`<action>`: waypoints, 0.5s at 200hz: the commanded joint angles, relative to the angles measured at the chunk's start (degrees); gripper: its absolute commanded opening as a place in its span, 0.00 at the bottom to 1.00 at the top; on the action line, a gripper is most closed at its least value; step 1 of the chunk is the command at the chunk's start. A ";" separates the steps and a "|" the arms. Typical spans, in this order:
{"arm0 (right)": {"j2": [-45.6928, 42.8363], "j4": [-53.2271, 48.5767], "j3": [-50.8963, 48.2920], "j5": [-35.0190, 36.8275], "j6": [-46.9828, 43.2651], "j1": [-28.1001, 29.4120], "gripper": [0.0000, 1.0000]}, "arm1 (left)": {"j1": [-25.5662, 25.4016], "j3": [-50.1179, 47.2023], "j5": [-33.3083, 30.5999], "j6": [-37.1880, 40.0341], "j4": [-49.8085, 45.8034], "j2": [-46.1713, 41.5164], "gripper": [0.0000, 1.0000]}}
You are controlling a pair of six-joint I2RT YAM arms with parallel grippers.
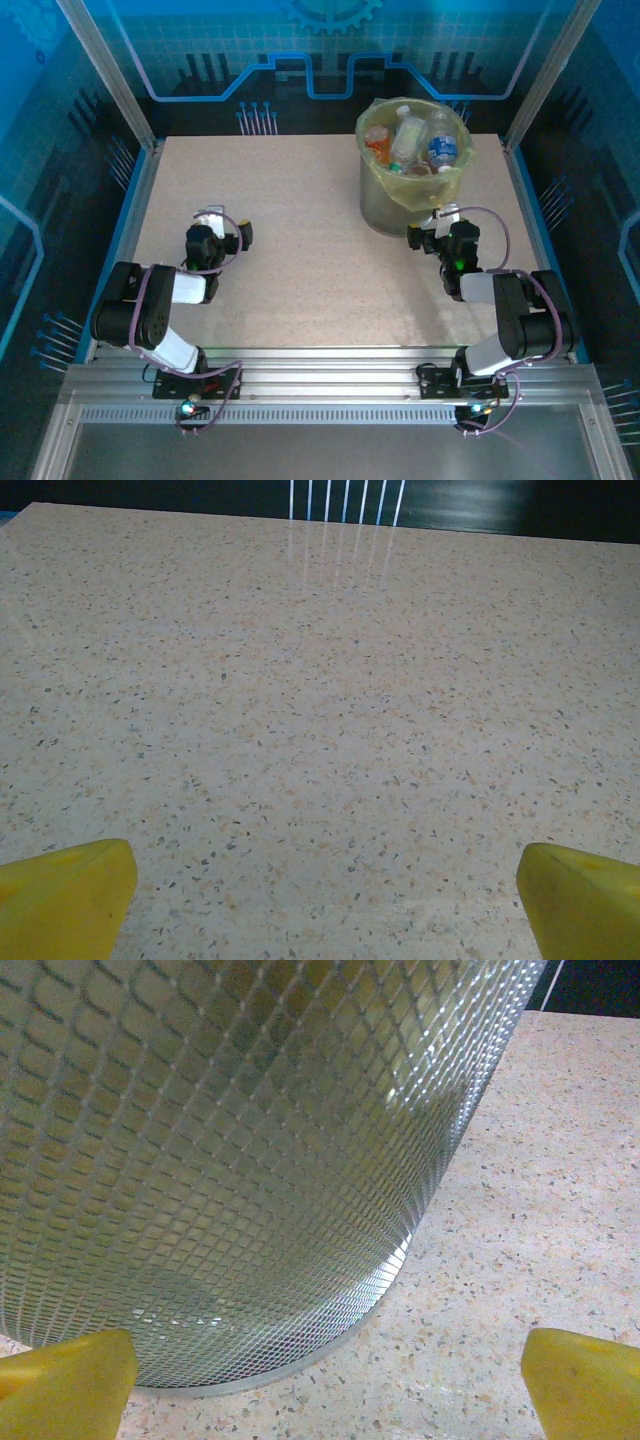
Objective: Put the plastic bottles in the bin
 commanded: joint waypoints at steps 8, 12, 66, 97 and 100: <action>0.60 -0.15 1.21 0.85 -0.62 0.62 1.00 | 0.51 0.63 1.20 1.26 -0.15 -0.66 0.99; 0.56 -0.16 1.19 0.86 -0.64 0.62 1.00 | 0.54 0.57 1.20 1.27 -0.09 -0.68 0.99; 0.60 -0.15 1.22 0.86 -0.67 0.63 1.00 | 0.51 0.57 1.52 1.40 -0.07 -0.65 0.99; 0.60 -0.15 1.20 0.86 -0.62 0.68 1.00 | 0.51 0.62 1.58 1.37 -0.15 -0.67 0.99; 0.60 -0.15 1.19 0.87 -0.64 0.68 1.00 | 0.51 0.62 1.60 1.43 -0.14 -0.65 0.99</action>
